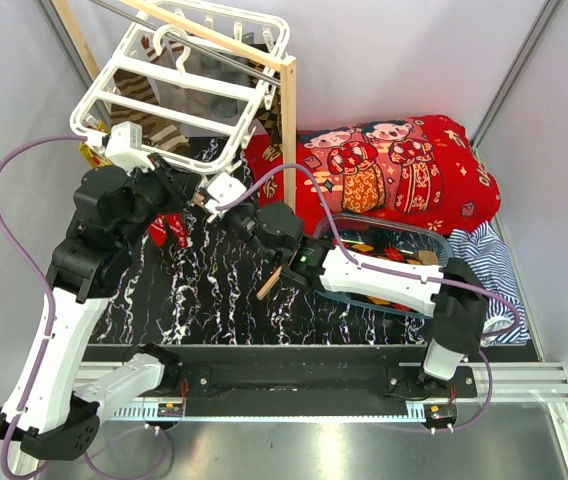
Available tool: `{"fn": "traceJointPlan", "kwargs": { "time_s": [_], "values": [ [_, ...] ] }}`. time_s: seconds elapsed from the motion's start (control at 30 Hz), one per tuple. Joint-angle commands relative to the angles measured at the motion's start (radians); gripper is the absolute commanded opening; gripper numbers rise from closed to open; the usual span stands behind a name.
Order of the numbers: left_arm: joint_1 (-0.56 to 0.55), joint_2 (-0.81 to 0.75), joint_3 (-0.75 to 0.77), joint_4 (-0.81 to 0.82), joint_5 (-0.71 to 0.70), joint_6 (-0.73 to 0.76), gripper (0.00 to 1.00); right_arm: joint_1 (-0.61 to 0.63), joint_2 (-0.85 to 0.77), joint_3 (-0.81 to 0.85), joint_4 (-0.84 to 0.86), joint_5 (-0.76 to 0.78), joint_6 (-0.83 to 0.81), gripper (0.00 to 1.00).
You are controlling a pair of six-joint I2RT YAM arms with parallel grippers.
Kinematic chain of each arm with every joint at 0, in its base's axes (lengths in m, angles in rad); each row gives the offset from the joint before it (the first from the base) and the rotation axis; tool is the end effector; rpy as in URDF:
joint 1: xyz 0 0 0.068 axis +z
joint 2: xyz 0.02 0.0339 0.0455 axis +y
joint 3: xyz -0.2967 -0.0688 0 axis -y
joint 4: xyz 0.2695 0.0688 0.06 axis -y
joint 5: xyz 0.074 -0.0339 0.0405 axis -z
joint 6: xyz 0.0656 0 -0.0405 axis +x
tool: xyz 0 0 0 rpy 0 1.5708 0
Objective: Clip the socks to the hanger
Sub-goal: Open the clamp at the hanger.
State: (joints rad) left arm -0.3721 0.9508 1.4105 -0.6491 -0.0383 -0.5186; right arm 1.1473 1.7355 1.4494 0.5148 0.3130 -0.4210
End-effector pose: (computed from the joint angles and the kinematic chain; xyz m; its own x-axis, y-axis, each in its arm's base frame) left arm 0.1868 -0.0702 0.5020 -0.3150 -0.4087 -0.8566 0.1982 0.8543 -0.4805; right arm 0.2144 0.4265 0.4186 0.3891 -0.0829 -0.9174 -0.6411 0.6908 -0.3343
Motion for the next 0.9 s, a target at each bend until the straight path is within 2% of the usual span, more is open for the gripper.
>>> {"fn": "traceJointPlan", "kwargs": {
  "time_s": [0.0, 0.2, 0.5, 0.87],
  "values": [
    [0.002, 0.003, 0.022, 0.054, -0.005, 0.060, 0.07, 0.012, -0.085, -0.026, 0.022, -0.017, 0.007, 0.32],
    [0.005, 0.014, 0.041, 0.078, 0.089, 0.166, 0.01, -0.001, -0.145, -0.053, -0.041, -0.100, 0.063, 0.49],
    [0.027, 0.022, 0.053, 0.100, 0.253, 0.330, 0.01, -0.138, -0.203, -0.037, -0.160, -0.469, 0.273, 0.68],
    [0.038, 0.031, 0.061, 0.121, 0.365, 0.414, 0.01, -0.219, -0.165, -0.001, -0.156, -0.647, 0.355, 0.70]
  ]
}}
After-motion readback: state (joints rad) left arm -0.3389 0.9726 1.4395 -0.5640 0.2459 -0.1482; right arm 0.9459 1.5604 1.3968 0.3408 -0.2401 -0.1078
